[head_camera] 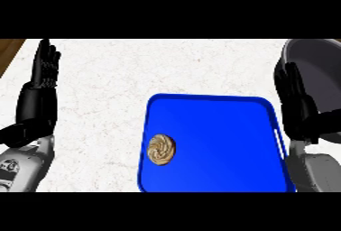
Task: Pick the cupcake from the tray and place it in the pot
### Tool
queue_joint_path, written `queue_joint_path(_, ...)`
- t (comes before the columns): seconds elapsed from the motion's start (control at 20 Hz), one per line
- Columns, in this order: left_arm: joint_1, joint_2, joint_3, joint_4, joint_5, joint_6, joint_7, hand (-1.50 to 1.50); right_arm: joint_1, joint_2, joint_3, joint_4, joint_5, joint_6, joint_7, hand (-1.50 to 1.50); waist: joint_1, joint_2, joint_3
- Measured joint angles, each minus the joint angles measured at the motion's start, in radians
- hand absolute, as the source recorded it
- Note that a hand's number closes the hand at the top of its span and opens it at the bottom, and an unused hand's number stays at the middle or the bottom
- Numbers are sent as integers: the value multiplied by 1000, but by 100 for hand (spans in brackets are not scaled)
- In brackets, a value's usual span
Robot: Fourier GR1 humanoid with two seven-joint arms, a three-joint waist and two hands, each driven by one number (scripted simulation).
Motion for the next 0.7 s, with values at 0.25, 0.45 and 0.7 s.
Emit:
queue_joint_path(0.25,13,-18,26,38,64,-30,75,0,-104,-49,115,-44,167,-6,-11,150,15,-12,6)
queue_joint_path(0.45,37,-42,21,65,116,-53,142,0,-182,-185,222,-47,423,-16,-23,-150,26,-17,-4)
queue_joint_path(0.7,60,-29,56,40,181,-85,239,0,-205,-109,365,-46,640,-122,-56,-150,18,-19,7)
